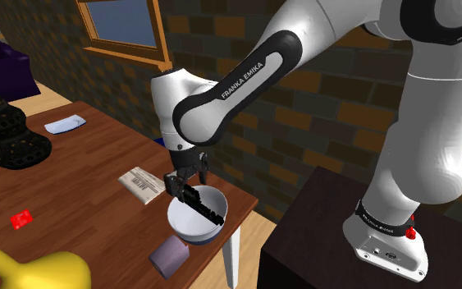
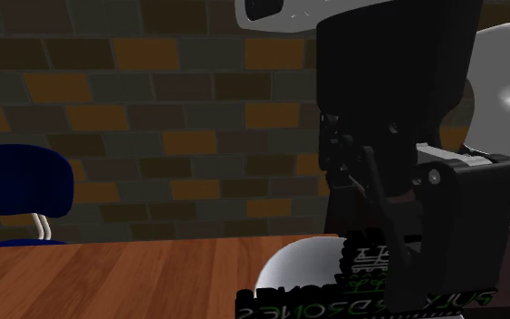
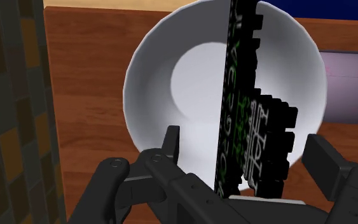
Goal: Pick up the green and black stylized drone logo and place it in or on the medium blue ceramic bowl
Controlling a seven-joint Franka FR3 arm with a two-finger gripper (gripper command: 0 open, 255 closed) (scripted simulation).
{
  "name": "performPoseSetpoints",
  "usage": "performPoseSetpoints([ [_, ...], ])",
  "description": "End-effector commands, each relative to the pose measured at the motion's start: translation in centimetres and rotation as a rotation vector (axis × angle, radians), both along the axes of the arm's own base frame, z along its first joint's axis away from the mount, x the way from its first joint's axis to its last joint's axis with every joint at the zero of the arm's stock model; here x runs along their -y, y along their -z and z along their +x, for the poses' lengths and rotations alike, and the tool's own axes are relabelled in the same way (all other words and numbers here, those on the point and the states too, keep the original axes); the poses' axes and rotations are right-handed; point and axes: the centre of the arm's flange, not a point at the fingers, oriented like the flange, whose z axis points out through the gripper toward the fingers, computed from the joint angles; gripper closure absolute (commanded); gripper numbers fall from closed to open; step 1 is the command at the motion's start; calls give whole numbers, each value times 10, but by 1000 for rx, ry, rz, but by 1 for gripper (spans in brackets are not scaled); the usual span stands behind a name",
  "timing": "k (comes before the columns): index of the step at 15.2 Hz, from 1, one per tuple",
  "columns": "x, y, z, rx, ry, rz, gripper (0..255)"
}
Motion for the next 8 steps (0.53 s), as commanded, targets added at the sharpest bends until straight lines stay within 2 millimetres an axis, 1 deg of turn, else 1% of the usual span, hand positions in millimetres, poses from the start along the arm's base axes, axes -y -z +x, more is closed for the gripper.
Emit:
performPoseSetpoints([
  [1,0,0,0,0,0,0,0],
  [2,0,0,0,0,0,0,0],
  [5,2,-39,4,0,0,0,0],
  [6,2,-50,5,0,0,0,0],
  [8,2,-50,5,0,0,0,0],
])
